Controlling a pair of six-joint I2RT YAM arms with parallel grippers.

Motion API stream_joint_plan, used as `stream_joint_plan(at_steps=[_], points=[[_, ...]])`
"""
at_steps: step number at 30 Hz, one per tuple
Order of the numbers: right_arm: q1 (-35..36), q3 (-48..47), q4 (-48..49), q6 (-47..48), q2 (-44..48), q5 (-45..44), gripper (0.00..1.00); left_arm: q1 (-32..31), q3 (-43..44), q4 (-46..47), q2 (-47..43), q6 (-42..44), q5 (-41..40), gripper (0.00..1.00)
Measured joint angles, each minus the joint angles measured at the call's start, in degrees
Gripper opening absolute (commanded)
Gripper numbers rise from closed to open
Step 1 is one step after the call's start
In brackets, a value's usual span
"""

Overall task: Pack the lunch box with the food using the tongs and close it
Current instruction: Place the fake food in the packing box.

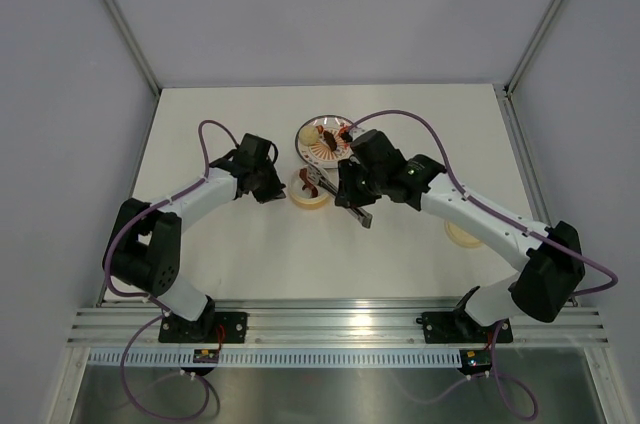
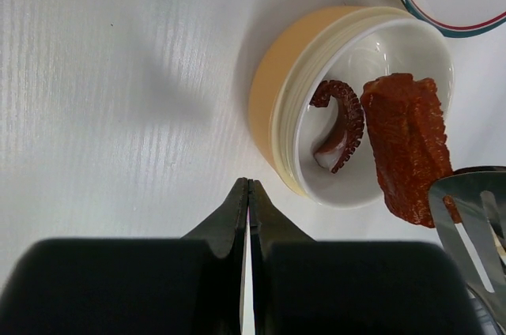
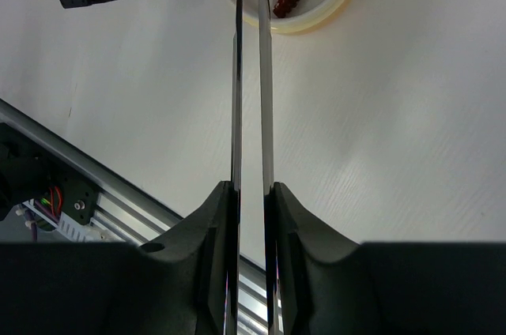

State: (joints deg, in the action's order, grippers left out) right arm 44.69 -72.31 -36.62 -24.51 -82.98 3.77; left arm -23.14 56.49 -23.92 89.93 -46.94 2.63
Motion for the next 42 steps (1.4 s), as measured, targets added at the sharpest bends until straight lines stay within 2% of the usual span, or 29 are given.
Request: stream_joint_plan(at_steps=[12, 13, 16, 19, 20, 21, 23, 30, 42], points=[[0.04, 1.53, 1.33, -0.37, -0.68, 0.46, 0.00, 0.00, -0.81, -0.24, -0.42, 0.17, -0.44, 0.00], [0.07, 1.64, 1.70, -0.37, -0.85, 0.46, 0.05, 0.00, -0.83, -0.33, -0.48, 0.20, -0.48, 0.00], [0.07, 1.86, 2.19, -0.37, -1.92, 0.39, 0.11, 0.00, -0.83, -0.37, -0.70, 0.20, -0.50, 0.00], [0.11, 2.23, 2.38, -0.39, -3.06, 0.39, 0.23, 0.00, -0.94, -0.37, -0.72, 0.20, -0.50, 0.00], [0.13, 2.23, 2.38, -0.37, -3.30, 0.37, 0.34, 0.00, -1.05, -0.31, -0.74, 0.22, -0.52, 0.00], [0.17, 2.23, 2.43, -0.39, -3.56, 0.35, 0.40, 0.00, -1.20, -0.35, -0.76, 0.22, -0.52, 0.00], [0.20, 2.23, 2.45, -0.44, -3.80, 0.20, 0.45, 0.00, -1.57, -0.39, -0.76, 0.22, -0.55, 0.00], [0.22, 2.21, 2.03, -0.57, -4.00, -1.31, 0.47, 0.00, -1.79, -0.39, -0.76, 0.22, -0.55, 0.00], [0.24, 1.05, 0.61, -0.57, -3.58, -3.50, 0.45, 0.00, -1.79, -0.37, -0.76, 0.22, -0.55, 0.00]])
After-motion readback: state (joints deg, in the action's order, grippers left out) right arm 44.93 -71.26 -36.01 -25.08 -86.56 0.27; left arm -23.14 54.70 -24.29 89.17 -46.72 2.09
